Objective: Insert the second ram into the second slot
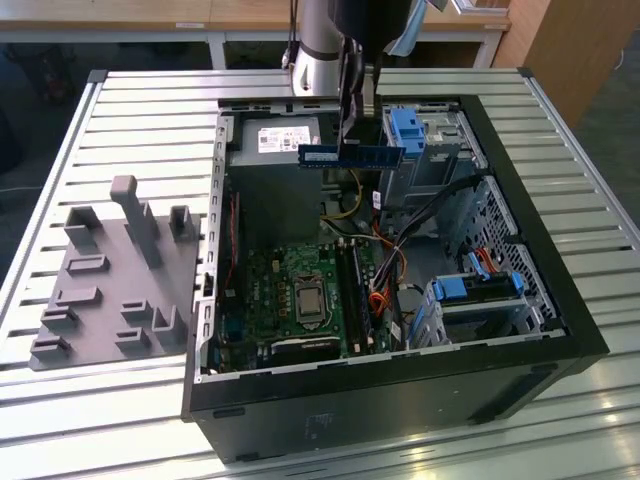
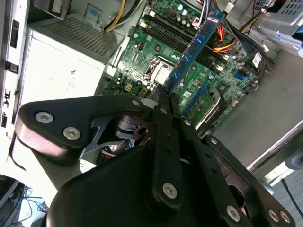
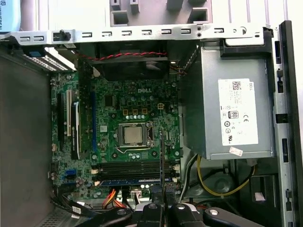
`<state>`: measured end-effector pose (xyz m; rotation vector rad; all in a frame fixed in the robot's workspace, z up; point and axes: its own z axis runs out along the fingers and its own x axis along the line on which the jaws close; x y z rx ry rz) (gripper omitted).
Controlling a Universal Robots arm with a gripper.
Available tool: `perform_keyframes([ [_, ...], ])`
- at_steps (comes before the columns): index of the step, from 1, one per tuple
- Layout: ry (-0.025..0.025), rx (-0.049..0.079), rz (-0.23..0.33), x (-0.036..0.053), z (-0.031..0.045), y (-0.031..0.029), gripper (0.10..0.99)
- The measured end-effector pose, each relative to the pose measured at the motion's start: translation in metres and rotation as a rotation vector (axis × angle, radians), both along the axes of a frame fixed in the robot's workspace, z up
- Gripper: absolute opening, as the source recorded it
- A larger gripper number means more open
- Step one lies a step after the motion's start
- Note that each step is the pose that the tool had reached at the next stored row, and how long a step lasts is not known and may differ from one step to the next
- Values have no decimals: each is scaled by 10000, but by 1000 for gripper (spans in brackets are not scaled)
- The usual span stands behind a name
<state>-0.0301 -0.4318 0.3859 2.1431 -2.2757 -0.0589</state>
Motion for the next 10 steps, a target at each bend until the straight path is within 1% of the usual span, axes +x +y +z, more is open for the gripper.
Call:
perform_keyframes([
  [3,0,-2,-138,1,0,-1,137],
  [10,0,-2,-238,1,0,-1,137],
])
